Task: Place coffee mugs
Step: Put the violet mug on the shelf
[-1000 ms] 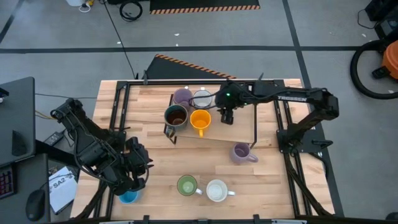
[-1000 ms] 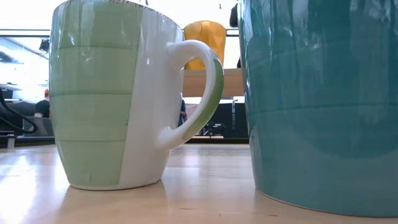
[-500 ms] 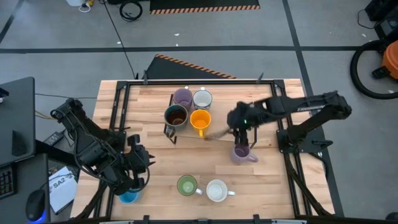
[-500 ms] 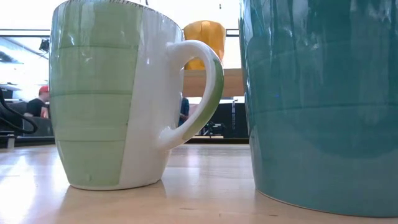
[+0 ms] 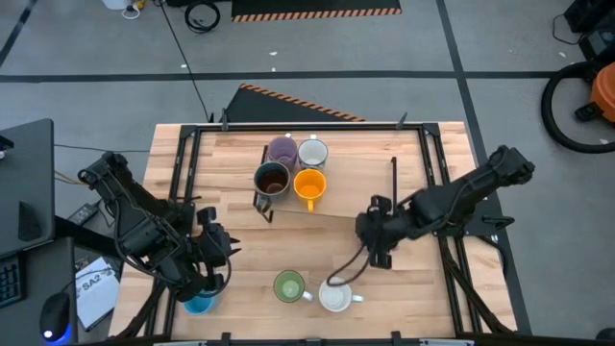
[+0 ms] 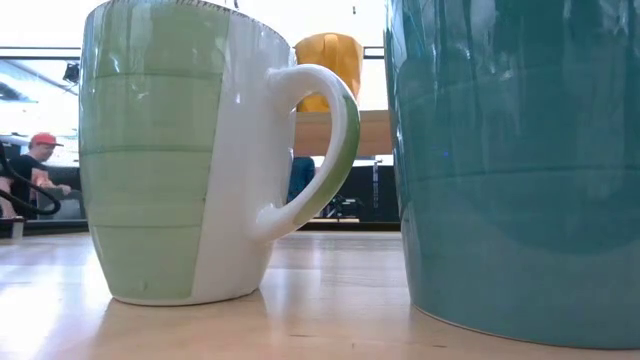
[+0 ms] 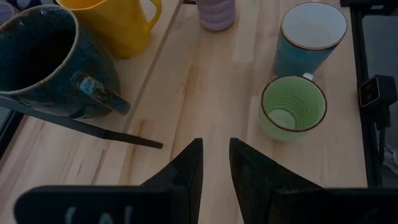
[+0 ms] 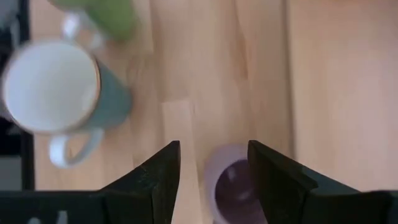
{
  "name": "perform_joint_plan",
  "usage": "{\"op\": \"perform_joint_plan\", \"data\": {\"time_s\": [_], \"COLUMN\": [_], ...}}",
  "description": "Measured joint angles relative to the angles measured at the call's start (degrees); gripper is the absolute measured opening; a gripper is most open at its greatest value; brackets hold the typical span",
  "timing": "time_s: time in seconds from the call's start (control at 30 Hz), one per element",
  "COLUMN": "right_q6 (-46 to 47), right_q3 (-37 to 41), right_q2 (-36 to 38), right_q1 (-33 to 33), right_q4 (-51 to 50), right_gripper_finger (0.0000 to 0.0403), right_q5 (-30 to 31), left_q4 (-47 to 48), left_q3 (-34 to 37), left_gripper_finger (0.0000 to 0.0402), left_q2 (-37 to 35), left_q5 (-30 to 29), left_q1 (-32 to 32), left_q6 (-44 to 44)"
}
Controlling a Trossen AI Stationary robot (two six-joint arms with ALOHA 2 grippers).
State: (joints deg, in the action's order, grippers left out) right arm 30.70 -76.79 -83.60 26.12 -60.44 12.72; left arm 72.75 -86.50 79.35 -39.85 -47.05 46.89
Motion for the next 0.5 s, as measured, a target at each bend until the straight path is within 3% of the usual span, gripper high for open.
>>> {"op": "perform_joint_plan", "data": {"time_s": [0.3, 0.5], "right_q6": [5.68, 5.55], "right_q3": [0.04, 3.04], "right_q2": [-6.26, -5.48], "right_q1": [3.89, 3.53], "right_q4": [-8.47, -5.95], "right_gripper_finger": [0.0190, 0.0168], "right_q5": [0.70, -0.37], "left_q4": [-0.11, -0.07], "left_q3": [-0.02, -0.02], "left_gripper_finger": [0.0084, 0.0084], "left_q2": [0.00, 0.00], "left_q5": [0.02, 0.02], "left_q1": [0.00, 0.00], "left_q6": [-0.17, -0.19]}}
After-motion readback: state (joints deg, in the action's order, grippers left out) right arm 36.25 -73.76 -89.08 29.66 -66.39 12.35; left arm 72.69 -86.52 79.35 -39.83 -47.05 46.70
